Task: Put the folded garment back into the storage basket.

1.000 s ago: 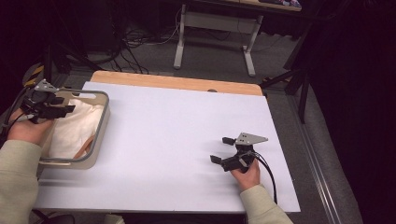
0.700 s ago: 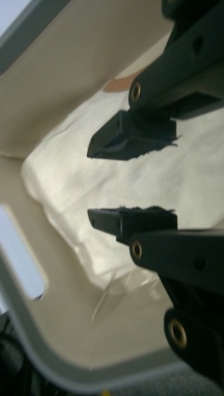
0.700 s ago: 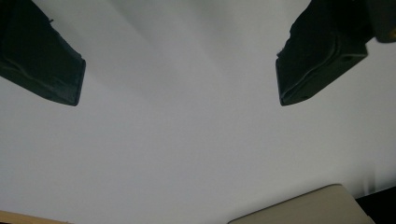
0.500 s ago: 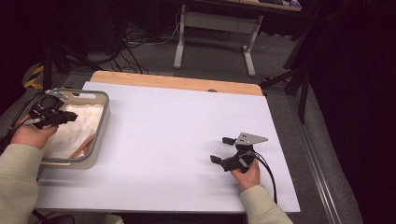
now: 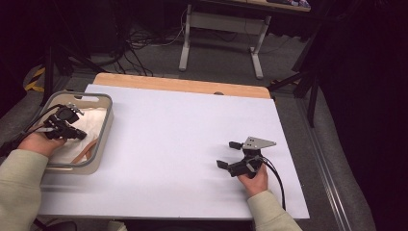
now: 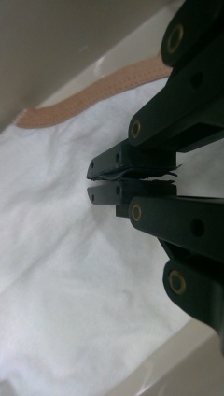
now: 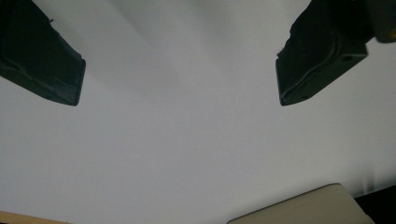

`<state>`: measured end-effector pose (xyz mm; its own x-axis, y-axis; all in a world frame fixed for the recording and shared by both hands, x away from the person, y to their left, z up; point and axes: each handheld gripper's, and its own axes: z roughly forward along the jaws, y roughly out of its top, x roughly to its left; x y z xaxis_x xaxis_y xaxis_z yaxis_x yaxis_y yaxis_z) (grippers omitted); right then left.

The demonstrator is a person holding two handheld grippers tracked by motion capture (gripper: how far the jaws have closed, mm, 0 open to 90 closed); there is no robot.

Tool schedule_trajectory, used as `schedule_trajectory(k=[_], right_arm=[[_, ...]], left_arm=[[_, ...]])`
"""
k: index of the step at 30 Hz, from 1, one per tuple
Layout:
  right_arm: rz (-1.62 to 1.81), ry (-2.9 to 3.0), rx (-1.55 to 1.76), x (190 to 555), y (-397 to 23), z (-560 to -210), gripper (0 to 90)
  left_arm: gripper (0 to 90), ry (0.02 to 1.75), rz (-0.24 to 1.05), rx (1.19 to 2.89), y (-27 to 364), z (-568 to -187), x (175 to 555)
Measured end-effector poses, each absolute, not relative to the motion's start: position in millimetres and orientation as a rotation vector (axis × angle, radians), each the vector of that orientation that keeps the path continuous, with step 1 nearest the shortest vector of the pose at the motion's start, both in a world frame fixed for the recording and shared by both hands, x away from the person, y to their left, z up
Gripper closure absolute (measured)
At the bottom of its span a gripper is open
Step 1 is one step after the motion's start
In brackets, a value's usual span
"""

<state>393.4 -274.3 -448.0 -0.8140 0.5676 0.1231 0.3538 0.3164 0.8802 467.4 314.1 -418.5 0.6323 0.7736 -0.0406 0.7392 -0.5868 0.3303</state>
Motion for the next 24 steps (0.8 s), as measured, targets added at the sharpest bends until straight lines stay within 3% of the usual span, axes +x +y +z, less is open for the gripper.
schedule_trajectory(k=[14, 24], right_arm=[[1.505, 2.374, 0.841, 393.3, -274.2, -448.0, 2.0], [1.509, 2.377, 0.837, 393.6, -273.8, -448.0, 2.0]], left_arm=[[85.6, 1.148, 0.078, 2.578, 311.9, -421.0, 464.3], [54.4, 1.138, 0.236, 2.407, 315.7, -394.8, 454.9]])
